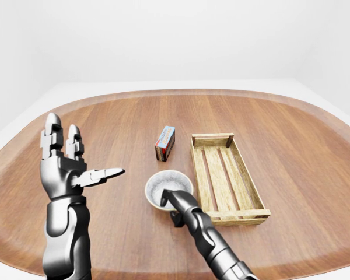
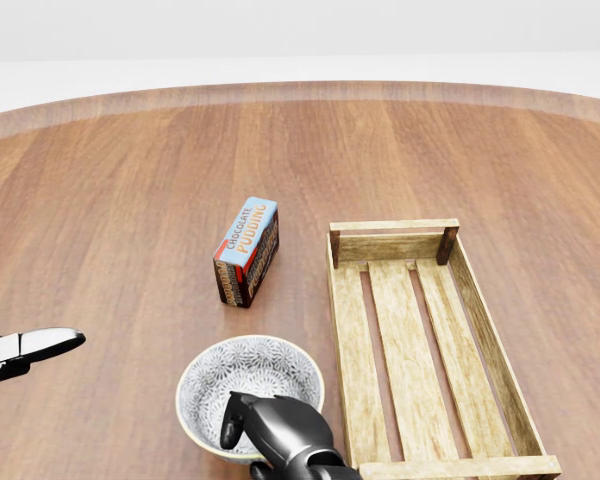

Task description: Pick up the bowl on the left and put it in the tray.

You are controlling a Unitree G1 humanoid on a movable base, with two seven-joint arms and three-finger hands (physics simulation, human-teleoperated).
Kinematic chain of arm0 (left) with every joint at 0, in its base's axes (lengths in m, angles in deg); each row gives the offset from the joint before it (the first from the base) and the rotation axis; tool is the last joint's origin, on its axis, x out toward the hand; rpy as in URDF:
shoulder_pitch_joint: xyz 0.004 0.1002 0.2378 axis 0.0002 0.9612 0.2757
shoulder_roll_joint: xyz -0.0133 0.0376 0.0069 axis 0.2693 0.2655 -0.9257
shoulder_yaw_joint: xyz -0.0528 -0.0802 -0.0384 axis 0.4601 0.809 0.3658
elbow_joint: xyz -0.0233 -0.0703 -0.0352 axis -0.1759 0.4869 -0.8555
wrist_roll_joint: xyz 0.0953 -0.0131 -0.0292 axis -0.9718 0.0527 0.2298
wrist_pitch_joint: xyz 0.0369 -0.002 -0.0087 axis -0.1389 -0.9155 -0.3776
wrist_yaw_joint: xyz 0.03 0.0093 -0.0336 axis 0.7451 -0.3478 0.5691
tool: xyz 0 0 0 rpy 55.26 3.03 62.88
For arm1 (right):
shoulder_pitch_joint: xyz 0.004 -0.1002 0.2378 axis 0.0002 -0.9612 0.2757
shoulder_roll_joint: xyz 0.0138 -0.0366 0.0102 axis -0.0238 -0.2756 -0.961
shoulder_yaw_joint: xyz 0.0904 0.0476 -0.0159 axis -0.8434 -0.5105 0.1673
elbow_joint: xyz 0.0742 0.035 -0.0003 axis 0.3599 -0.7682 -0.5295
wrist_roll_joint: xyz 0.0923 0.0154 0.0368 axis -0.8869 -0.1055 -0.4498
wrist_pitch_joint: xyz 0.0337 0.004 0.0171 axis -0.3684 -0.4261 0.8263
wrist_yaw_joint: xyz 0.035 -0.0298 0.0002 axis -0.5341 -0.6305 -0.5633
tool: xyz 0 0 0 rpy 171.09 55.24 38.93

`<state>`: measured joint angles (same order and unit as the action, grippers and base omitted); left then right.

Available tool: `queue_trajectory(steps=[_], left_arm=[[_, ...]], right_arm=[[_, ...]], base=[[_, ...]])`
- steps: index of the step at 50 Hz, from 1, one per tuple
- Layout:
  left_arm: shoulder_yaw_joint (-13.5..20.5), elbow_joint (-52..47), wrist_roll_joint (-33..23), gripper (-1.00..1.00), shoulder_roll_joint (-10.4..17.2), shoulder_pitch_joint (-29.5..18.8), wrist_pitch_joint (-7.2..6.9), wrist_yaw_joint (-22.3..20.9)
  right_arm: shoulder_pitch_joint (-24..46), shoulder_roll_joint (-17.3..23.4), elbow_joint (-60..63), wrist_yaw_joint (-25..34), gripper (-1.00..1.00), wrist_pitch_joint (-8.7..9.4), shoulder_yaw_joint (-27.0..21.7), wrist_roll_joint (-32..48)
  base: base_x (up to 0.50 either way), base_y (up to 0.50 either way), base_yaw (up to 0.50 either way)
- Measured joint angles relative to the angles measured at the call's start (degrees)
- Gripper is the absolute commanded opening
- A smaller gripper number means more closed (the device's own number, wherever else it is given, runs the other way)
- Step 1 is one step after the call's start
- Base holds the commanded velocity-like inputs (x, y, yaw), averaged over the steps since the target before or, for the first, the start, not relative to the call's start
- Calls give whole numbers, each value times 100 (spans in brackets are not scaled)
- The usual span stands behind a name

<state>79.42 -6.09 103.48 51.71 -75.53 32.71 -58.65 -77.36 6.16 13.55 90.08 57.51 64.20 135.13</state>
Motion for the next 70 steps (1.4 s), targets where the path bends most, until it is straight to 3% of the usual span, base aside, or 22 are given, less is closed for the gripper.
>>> queue_trajectory(steps=[40, 61, 70], left_arm=[[-1, -32, 11, 100, -6, 8, 0, 8], [-12, -20, -9, 100, -12, 10, 0, 6], [-3, -34, -5, 100, -10, 11, 0, 4]], right_arm=[[130, -285, 1876, 1778, -100, 0, 368, 1166], [497, -154, 3815, 3305, -100, 0, -105, 1918], [541, -5, 4284, 3411, -100, 1, -362, 1937]], base=[[0, 0, 0], [0, 0, 0], [0, 0, 0]])
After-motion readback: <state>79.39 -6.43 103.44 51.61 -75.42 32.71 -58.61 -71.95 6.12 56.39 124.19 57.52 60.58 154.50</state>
